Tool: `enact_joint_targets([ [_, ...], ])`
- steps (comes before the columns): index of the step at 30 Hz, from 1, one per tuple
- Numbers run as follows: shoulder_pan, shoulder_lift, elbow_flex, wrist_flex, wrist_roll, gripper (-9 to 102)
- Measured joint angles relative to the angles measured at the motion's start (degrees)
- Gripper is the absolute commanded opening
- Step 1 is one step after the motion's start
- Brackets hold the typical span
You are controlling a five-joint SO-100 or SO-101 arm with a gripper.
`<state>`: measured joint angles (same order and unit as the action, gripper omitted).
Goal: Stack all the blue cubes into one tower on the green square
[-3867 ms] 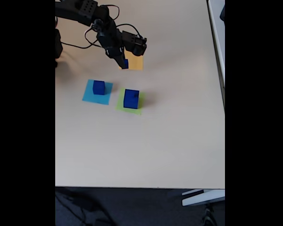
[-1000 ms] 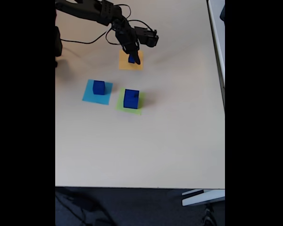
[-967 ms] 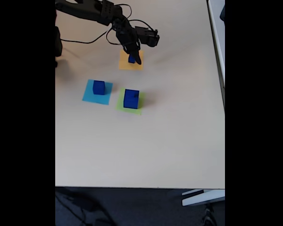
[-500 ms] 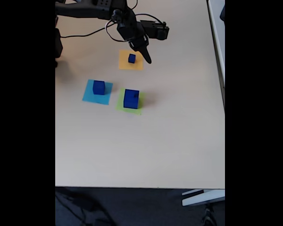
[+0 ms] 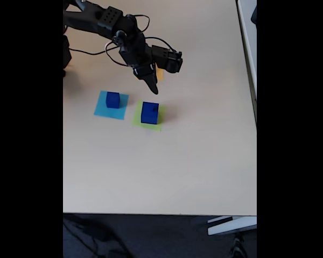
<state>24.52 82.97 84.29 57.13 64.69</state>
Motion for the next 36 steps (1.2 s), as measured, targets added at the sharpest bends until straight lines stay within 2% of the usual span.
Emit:
enact_joint_targets([
  [19, 3.6, -5.4, 2.1, -8.1, 0.0, 17],
  [36, 5.4, -5.4, 3.4, -8.5, -1.1, 15],
])
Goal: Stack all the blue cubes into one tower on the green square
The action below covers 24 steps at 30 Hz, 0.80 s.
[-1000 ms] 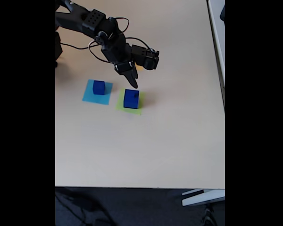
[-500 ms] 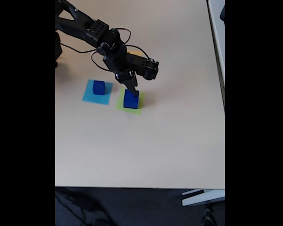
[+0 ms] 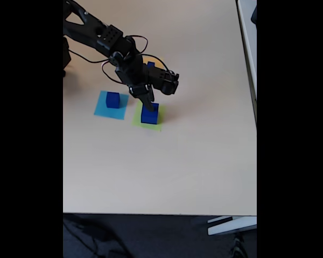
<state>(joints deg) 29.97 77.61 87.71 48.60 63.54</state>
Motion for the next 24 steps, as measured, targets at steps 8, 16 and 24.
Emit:
enact_joint_targets([
  [8, 0.7, 0.0, 0.5, 0.0, 0.0, 14],
  [16, 0.8, 0.0, 0.5, 0.0, 0.0, 13],
  [24, 1.2, 0.0, 0.7, 0.0, 0.0, 11],
])
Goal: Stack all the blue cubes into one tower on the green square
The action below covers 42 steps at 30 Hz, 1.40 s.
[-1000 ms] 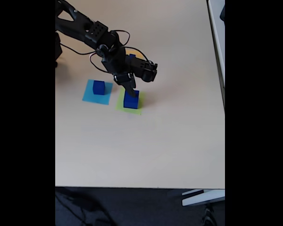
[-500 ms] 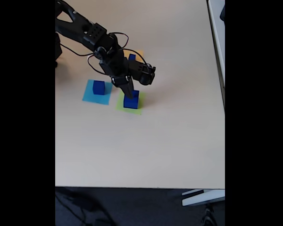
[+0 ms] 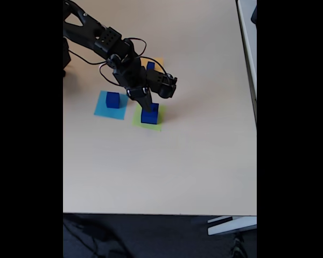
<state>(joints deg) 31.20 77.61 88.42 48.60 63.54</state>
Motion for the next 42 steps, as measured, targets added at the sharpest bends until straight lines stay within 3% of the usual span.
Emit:
enact_joint_targets([
  [18, 1.0, -1.8, 0.0, -2.2, 0.2, 11],
  [34, 1.0, -1.8, 1.2, -4.0, 0.9, 0],
  [42, 0.1, -1.4, 1.8, -4.9, 0.9, 0],
])
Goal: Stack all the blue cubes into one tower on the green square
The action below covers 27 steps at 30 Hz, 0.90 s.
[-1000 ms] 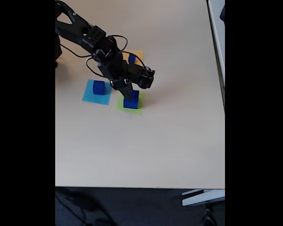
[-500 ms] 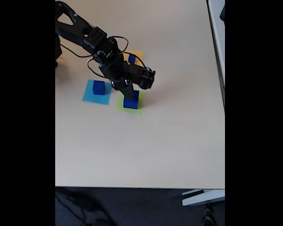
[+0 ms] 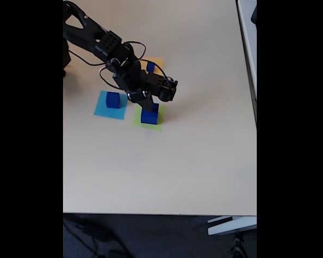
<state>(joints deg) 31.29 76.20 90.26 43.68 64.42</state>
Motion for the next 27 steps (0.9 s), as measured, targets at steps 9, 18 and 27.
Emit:
enact_joint_targets([
  [9, -5.7, 3.8, -3.3, 10.8, 3.3, 0],
  [18, -14.6, 6.5, -5.5, 16.0, 12.7, 1],
  [27, -22.6, 8.7, 5.9, 8.4, 21.6, 1],
])
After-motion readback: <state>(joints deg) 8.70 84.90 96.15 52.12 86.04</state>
